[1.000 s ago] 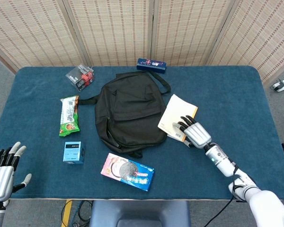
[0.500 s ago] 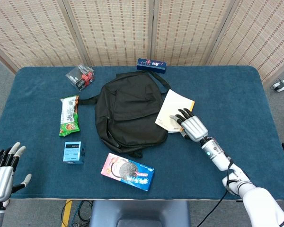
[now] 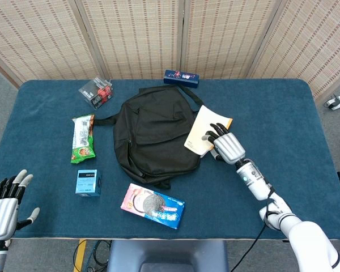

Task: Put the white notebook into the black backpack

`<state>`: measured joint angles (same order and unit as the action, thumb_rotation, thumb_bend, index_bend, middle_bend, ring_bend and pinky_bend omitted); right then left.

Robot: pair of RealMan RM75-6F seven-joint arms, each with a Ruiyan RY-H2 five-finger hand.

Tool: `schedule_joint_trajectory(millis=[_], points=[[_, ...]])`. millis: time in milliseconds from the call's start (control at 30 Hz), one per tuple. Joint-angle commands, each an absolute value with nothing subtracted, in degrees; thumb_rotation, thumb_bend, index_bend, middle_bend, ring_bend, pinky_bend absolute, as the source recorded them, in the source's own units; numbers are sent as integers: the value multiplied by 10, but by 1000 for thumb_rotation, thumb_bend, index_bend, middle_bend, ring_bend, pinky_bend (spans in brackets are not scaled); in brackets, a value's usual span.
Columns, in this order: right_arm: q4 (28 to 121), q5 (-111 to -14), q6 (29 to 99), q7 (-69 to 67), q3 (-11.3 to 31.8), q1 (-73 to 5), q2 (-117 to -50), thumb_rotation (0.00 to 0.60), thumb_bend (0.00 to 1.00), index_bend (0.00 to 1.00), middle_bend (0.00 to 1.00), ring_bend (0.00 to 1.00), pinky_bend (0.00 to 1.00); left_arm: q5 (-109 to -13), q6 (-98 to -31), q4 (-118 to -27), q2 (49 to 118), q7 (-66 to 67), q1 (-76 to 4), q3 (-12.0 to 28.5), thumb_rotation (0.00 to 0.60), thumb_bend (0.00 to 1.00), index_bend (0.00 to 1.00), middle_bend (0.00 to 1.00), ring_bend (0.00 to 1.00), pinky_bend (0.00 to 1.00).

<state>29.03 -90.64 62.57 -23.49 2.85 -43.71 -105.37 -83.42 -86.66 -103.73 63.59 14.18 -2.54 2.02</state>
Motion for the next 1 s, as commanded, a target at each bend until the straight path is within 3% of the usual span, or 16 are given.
schedule_joint_trajectory(millis=[33, 200, 500, 1000], points=[[293, -899, 617, -226, 34, -441, -1050, 600, 388, 362, 285, 78, 69, -834, -867, -1038, 636, 142, -25, 20, 600, 276, 138, 50, 61, 0], [301, -890, 605, -217, 39, -443, -1043, 600, 310, 405, 295, 78, 69, -834, -867, -1039, 636, 142, -26, 20, 600, 276, 138, 50, 61, 0], [308, -884, 590, -209, 38, -446, -1036, 600, 301, 474, 312, 88, 69, -836, -870, -1038, 635, 138, -26, 22, 600, 276, 138, 50, 61, 0], [325, -881, 615, -188, 42, -438, -1007, 600, 561, 604, 388, 149, 69, -836, -849, -1032, 617, 116, -46, 35, 600, 276, 138, 50, 60, 0]])
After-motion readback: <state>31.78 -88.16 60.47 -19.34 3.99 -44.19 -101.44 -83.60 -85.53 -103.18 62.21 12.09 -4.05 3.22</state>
